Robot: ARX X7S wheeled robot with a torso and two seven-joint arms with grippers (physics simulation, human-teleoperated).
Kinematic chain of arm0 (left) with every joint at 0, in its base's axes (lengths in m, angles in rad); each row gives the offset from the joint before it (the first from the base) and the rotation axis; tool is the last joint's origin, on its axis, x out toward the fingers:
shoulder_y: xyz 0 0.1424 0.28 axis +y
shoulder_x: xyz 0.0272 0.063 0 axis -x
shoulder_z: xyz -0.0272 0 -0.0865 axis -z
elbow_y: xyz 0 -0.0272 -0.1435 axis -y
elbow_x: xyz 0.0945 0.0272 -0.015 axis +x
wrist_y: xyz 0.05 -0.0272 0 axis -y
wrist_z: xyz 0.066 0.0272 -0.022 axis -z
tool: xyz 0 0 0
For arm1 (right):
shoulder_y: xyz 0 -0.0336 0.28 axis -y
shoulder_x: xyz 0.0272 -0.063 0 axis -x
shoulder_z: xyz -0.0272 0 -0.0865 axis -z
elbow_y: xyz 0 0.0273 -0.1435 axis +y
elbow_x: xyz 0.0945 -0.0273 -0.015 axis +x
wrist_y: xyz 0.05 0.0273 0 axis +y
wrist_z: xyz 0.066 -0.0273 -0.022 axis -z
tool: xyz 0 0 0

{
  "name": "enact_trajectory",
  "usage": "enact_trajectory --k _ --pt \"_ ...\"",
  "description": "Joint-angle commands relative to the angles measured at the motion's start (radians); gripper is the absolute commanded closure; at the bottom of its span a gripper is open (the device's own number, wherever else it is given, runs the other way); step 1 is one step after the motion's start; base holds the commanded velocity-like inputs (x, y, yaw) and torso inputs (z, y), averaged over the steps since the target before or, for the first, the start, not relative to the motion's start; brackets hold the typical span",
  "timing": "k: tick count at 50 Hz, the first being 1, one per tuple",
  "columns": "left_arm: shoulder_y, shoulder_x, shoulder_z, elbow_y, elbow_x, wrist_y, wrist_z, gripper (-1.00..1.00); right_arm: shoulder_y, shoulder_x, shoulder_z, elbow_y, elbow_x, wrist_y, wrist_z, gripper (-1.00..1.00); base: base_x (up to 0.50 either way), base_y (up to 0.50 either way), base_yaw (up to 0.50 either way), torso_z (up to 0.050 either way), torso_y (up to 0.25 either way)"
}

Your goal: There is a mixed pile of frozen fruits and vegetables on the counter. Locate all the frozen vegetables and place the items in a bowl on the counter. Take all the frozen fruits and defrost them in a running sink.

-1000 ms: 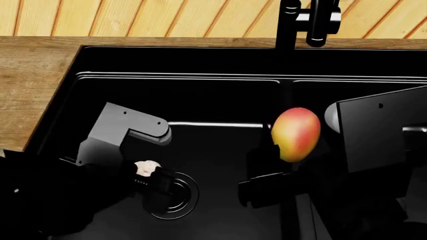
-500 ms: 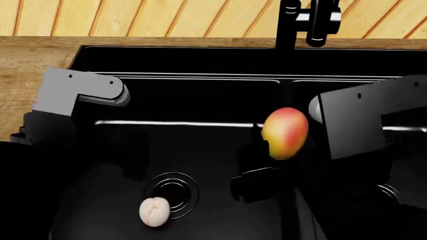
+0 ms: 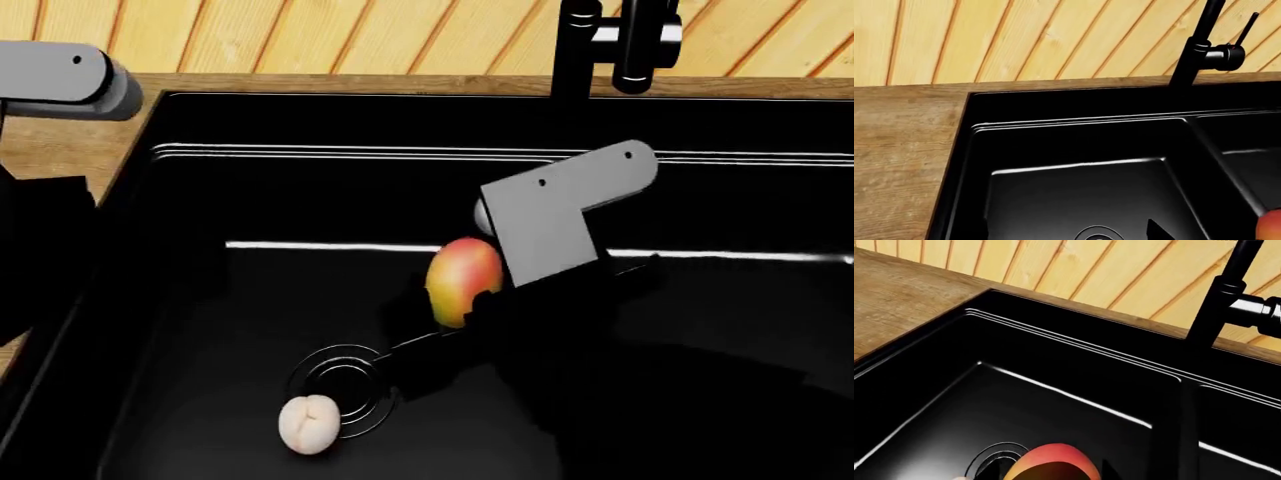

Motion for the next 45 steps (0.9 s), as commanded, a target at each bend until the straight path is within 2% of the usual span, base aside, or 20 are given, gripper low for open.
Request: enact_trajectory --k 1,11,23,32,36,45 --pt "-0.014 -0.015 -0.016 0.039 -0.042 -0.004 -0.026 -1.0 0.031 -0.091 -0.066 0.104 -0.102 -0.01 -0.087 1.0 0.0 0.0 0.0 0.0 0.0" --pt "-0.008 -0.023 -0.027 0.063 -0.067 0.009 -0.035 -1.0 0.096 -0.182 -0.106 0.293 -0.176 -0.059 -0.198 1.0 0.0 0.0 0.0 0.0 0.0" --pt "-0.006 -0.013 -0.026 0.066 -0.079 0.019 -0.038 -1.0 0.224 -0.421 -0.209 0.82 -0.325 -0.193 -0.472 1.0 0.0 0.0 0.0 0.0 0.0" --pt "0.006 -0.018 -0.035 0.07 -0.091 0.034 -0.027 -1.0 0.278 -0.526 -0.265 1.063 -0.392 -0.276 -0.621 1.0 0.0 0.0 0.0 0.0 0.0" --pt "0.013 -0.019 -0.038 0.076 -0.095 0.04 -0.025 -1.0 0.314 -0.606 -0.288 1.24 -0.416 -0.346 -0.711 1.0 0.0 0.0 0.0 0.0 0.0" --pt "0.02 -0.016 -0.033 0.074 -0.092 0.044 -0.017 -1.0 0.348 -0.61 -0.585 1.313 -0.096 -0.453 -0.705 1.0 0.0 0.0 0.0 0.0 0.0"
